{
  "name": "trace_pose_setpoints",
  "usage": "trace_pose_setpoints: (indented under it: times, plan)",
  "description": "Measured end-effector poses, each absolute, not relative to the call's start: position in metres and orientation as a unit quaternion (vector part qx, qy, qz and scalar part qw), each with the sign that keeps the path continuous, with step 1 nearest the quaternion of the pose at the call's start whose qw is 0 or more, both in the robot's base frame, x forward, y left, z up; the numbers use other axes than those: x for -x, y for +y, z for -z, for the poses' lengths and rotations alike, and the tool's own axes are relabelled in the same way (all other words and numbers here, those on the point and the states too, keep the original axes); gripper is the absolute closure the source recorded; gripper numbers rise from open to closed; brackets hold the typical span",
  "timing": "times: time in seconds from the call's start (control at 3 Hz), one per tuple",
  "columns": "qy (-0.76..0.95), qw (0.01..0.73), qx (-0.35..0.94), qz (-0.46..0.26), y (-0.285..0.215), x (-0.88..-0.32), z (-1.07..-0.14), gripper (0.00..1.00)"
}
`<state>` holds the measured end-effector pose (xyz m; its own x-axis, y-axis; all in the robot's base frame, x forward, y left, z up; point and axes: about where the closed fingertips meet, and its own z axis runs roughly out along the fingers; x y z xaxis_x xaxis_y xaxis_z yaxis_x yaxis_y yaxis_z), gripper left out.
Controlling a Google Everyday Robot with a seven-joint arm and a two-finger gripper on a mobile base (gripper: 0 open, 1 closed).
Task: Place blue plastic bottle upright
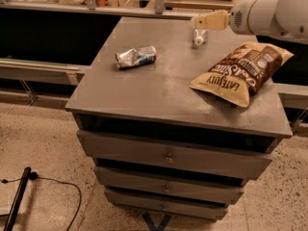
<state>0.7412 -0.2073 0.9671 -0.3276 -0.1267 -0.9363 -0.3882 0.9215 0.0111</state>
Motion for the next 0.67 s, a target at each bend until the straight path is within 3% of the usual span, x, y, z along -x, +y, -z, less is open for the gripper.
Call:
trace_pose_setpoints:
  times: [0.67]
  plan:
    - [0.812,0.568,0.126,-0.033,-0.201,-0.803,-0.898,0.00]
